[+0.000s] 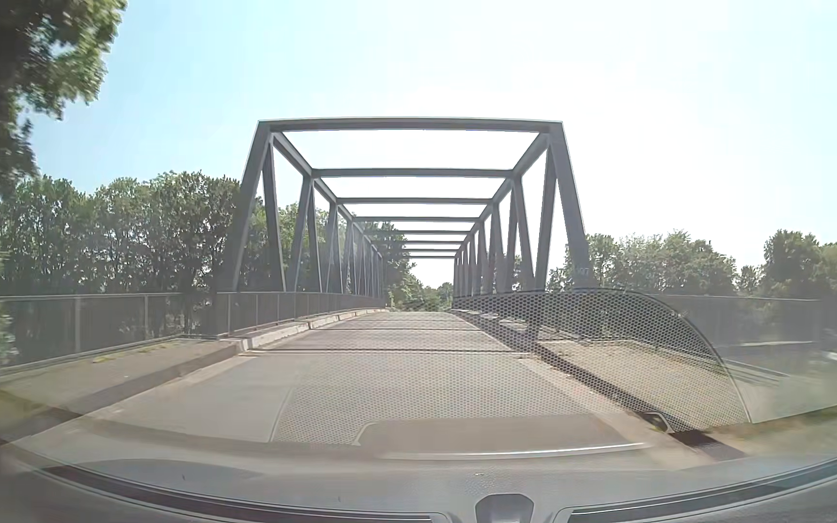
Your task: Follow the waypoints while adhering to traffic rules and regulations
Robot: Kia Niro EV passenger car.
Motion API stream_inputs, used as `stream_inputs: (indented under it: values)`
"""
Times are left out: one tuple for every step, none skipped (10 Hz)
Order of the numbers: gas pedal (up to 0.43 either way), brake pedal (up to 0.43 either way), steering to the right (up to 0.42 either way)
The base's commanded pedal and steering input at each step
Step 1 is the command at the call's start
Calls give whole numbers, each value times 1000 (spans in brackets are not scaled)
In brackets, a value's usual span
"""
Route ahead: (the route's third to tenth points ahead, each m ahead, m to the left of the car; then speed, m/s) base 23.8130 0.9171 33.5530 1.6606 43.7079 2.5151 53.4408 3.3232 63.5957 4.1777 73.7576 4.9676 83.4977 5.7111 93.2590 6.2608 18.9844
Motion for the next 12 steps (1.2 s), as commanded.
stream_inputs:
  values:
    - [287,6,-18]
    - [287,6,-18]
    - [287,6,-18]
    - [287,6,-15]
    - [287,6,-11]
    - [287,6,-10]
    - [287,6,-10]
    - [287,6,-9]
    - [287,6,-9]
    - [287,6,-8]
    - [287,6,-8]
    - [287,6,-6]
